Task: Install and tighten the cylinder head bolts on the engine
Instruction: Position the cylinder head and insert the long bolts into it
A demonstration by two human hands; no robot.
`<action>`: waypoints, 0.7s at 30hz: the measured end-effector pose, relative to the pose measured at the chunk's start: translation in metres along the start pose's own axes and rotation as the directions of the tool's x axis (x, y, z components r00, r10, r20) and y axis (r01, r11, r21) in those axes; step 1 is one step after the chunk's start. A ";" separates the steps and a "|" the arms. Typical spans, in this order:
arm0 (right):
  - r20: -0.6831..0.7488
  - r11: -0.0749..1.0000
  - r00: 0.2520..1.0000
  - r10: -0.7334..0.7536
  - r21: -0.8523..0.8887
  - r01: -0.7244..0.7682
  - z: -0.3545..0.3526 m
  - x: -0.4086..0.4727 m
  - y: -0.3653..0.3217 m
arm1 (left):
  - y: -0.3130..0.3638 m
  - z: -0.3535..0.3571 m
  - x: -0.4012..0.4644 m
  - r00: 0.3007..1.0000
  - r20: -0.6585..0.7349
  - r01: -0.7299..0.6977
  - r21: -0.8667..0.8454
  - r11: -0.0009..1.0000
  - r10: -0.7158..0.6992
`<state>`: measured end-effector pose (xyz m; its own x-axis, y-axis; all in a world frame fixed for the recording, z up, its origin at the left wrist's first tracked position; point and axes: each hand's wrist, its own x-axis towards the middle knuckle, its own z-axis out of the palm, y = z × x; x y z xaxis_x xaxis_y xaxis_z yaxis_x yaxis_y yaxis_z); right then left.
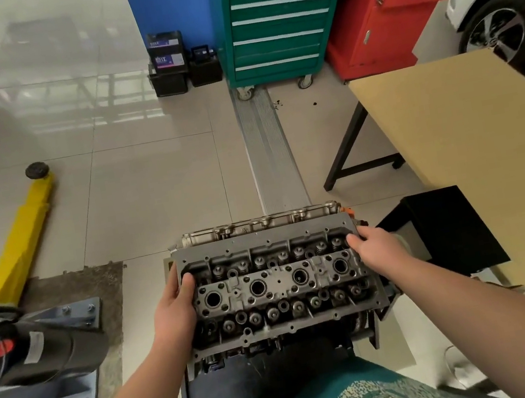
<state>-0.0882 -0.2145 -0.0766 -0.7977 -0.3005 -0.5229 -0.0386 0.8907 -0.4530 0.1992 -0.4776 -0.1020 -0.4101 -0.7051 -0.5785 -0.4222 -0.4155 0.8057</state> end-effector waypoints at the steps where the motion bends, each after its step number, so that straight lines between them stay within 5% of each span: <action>1: 0.002 1.000 1.000 0.010 -0.026 -0.010 0.000 -0.001 -0.002 | 0.000 -0.001 0.001 1.000 0.004 -0.002 0.016 1.000 0.002; 5: -0.159 0.995 0.987 -0.003 -0.096 -0.012 0.005 -0.029 0.001 | 0.000 0.002 -0.003 0.995 -0.085 -0.031 0.125 0.992 0.042; 9: -0.397 0.999 0.917 -0.037 -0.011 0.035 0.017 -0.075 0.030 | 0.026 0.009 -0.015 0.925 -0.237 -0.207 0.341 0.917 0.297; 15: -0.524 0.987 0.845 0.109 0.155 -0.031 0.021 -0.138 0.120 | 0.101 0.088 -0.071 0.837 0.339 -0.527 0.292 0.798 0.429; 21: -0.482 0.888 0.764 0.430 0.378 -0.261 -0.013 -0.184 0.248 | 0.108 0.216 -0.140 0.528 0.837 -0.731 0.362 0.578 0.143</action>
<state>0.0413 0.0657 -0.0835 -0.9157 0.3177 -0.2461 0.4017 0.7406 -0.5387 0.0366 -0.2998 0.0384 -0.9537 0.0499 -0.2965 -0.2367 0.4835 0.8427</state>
